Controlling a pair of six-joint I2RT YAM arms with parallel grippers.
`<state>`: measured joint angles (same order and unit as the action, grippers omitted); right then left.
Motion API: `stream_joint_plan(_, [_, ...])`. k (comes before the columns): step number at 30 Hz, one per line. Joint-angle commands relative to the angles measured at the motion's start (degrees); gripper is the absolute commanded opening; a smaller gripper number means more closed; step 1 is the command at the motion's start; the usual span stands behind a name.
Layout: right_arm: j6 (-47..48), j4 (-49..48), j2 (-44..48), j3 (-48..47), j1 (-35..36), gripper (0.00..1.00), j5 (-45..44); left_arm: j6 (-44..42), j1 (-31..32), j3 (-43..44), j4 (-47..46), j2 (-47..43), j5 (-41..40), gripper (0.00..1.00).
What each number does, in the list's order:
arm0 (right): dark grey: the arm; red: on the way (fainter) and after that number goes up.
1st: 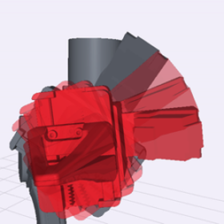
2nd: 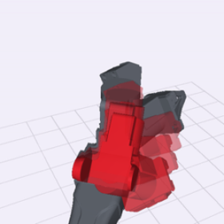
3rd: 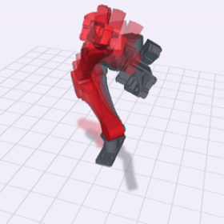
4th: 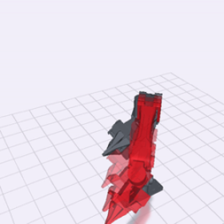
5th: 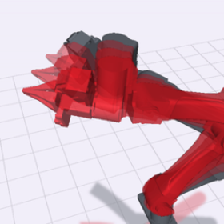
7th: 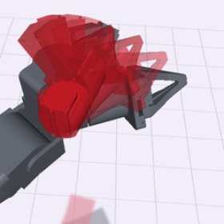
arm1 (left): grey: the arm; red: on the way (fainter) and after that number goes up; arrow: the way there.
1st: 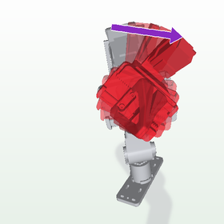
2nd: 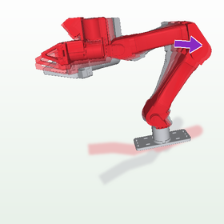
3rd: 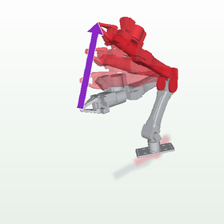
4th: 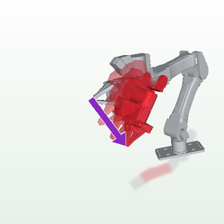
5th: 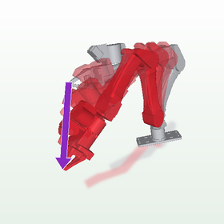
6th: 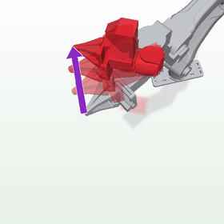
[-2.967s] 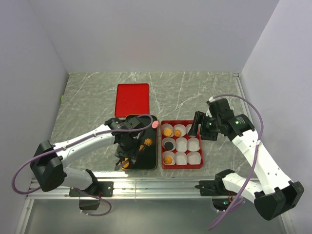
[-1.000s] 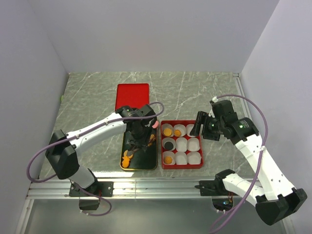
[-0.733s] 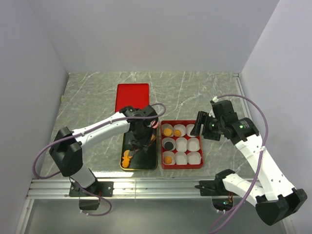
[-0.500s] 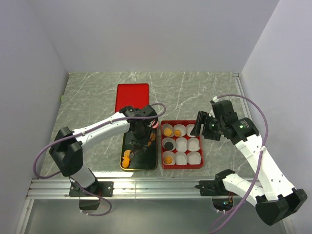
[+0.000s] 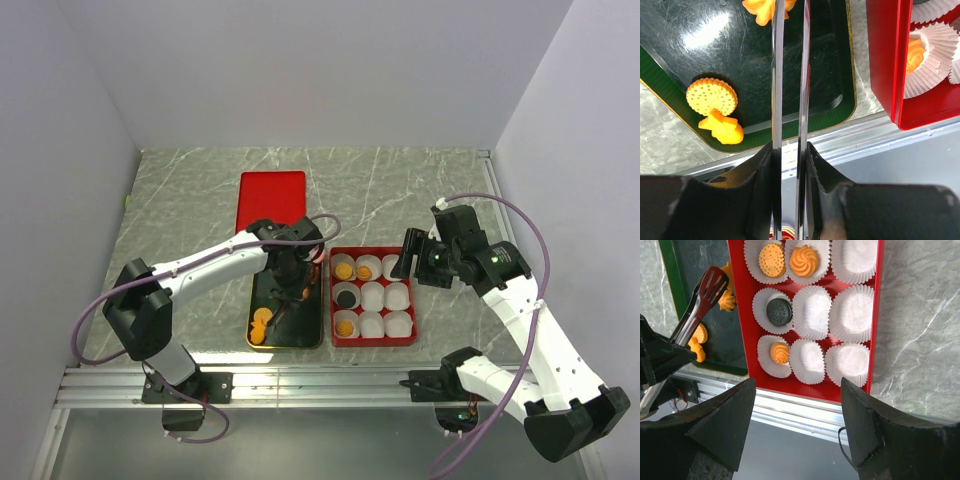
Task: Pack the cookies
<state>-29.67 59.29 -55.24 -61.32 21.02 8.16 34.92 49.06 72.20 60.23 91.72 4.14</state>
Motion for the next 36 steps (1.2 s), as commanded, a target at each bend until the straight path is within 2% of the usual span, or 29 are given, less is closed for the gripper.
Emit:
stream_joint_plan(1, [0.9,-0.7,0.0,0.3,0.1,0.75,-1.0,-0.7,-0.9,1.4,1.8,-1.9,-1.1,0.15])
stream_joint_plan(10, [0.9,-0.4,0.2,-0.6,0.1,0.75,-1.4,-1.3,-2.7,14.5,12.0,-2.8,-4.0,0.11])
stream_joint_plan(15, [0.8,-0.1,0.6,-0.9,0.1,0.75,-1.9,-1.2,-2.4,21.2,12.6,-2.9,-3.0,0.11])
stream_joint_plan(19, [0.6,0.4,1.4,-1.5,0.1,0.75,-3.3,-2.1,1.1,22.2,8.2,-3.0,0.8,0.15])
stream_joint_plan(26, [0.1,2.0,3.1,-3.4,0.1,0.75,-6.9,-0.9,9.6,22.4,6.0,2.9,2.3,0.12])
stream_joint_plan(36, [0.5,2.2,3.8,-2.8,0.1,0.75,-6.1,-0.6,13.7,22.3,1.7,9.1,5.7,0.14])
